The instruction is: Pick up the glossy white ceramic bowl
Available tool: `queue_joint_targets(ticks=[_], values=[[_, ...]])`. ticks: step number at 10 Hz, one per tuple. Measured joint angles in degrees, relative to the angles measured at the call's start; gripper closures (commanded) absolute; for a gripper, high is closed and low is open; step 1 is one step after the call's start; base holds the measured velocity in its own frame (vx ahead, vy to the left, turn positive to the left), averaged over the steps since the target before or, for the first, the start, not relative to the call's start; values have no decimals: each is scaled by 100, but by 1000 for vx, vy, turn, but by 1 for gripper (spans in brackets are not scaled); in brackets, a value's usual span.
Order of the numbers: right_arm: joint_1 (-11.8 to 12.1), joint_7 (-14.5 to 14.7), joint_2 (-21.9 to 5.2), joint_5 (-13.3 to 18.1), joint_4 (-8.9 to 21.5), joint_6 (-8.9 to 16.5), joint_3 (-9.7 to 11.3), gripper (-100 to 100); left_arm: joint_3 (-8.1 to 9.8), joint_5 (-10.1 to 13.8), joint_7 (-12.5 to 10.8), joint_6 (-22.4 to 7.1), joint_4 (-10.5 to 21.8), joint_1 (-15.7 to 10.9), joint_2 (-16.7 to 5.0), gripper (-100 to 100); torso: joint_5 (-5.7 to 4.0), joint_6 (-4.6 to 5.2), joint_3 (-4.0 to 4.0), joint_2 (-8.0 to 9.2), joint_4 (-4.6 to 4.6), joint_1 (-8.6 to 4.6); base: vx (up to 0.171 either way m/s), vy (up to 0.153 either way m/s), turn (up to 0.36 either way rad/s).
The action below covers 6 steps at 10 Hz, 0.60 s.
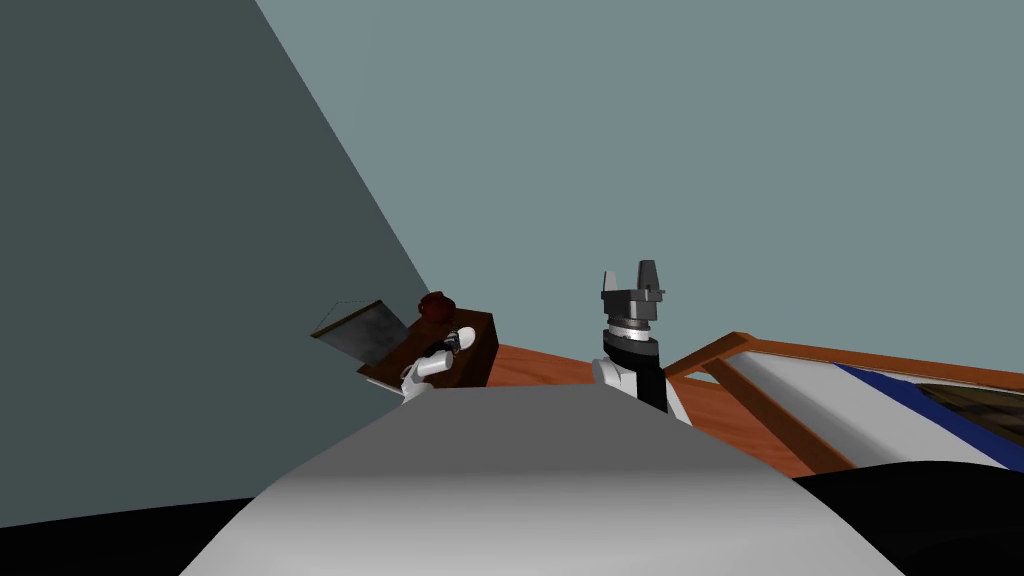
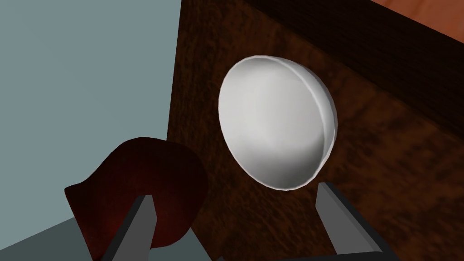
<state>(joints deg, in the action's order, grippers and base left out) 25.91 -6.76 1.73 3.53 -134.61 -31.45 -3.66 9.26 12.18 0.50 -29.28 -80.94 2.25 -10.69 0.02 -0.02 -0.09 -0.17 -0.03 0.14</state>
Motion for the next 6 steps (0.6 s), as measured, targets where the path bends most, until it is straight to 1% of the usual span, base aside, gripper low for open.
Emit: queue_joint_targets(ticks=[1, 2, 4, 5, 6], values=[[0, 0, 0, 0, 0, 0, 0, 0, -8, -9, -38, -152, 154, -114, -1, -100, 1, 1, -2, -5, 0, 2, 50, 36, 5], [0, 0, 0, 0, 0, 0, 0, 0, -16, 17, -60, -237, 320, -199, -30, -100, 1, 0, -2, -4, -1, 3, 49, 40, 18], [0, 0, 0, 0, 0, 0, 0, 0, -45, -9, -160, -573, 602, -403, -30, -100, 2, 0, -7, -13, -2, 8, 72, 46, 14], [0, 0, 0, 0, 0, 0, 0, 0, -60, 36, -181, -689, 728, -437, -65, -100, 1, 0, -6, -10, -3, 4, 59, 32, 18], [0, 0, 0, 0, 0, 0, 0, 0, -71, 56, -214, -854, 881, -554, -100, -100, 0, 0, -5, -9, -2, 2, 47, 26, 3]])
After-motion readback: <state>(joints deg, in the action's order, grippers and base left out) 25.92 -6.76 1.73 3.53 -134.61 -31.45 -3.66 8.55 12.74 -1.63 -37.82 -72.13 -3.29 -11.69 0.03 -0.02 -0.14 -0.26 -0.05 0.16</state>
